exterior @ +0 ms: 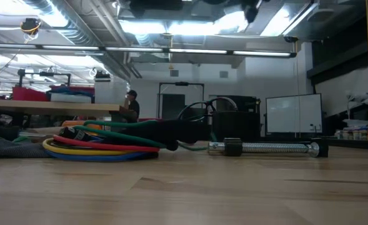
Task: Coil cords
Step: Coil the blue wire onto the spool
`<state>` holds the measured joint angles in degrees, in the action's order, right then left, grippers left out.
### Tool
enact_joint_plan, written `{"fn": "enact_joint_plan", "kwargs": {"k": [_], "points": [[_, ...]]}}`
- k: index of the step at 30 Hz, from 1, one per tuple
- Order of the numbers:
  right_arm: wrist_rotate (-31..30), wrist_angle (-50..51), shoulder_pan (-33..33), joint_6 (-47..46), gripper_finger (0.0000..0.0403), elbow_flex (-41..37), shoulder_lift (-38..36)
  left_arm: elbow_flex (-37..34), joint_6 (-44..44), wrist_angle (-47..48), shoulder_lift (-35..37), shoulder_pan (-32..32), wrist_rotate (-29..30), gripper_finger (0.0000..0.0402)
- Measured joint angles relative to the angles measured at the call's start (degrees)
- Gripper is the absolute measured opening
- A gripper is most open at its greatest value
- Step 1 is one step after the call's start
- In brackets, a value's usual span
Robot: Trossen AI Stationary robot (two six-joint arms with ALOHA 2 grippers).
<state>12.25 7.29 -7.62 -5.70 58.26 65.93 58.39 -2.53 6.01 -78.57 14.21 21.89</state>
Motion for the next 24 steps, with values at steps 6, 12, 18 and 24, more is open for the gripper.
{"fn": "enact_joint_plan", "kwargs": {"k": [6,12,18,24], "points": [[-4.00,6.01,0.05,0.47,0.0001,0.00,-6.38,0.02,6.05,-8.85,-5.33,-0.03,-0.15,0.0020],[-4.99,6.89,0.05,1.22,0.0001,0.00,-9.93,0.00,12.36,-22.18,-12.21,-0.81,-0.32,0.0020],[-4.89,7.61,0.09,1.63,0.0001,-0.02,-11.28,-0.01,14.98,-32.94,-17.58,-2.92,-0.17,0.0020],[-3.70,11.48,0.09,1.63,0.0001,-0.02,-11.25,0.00,15.00,-35.59,-18.88,-3.68,-0.18,0.0024]]}}
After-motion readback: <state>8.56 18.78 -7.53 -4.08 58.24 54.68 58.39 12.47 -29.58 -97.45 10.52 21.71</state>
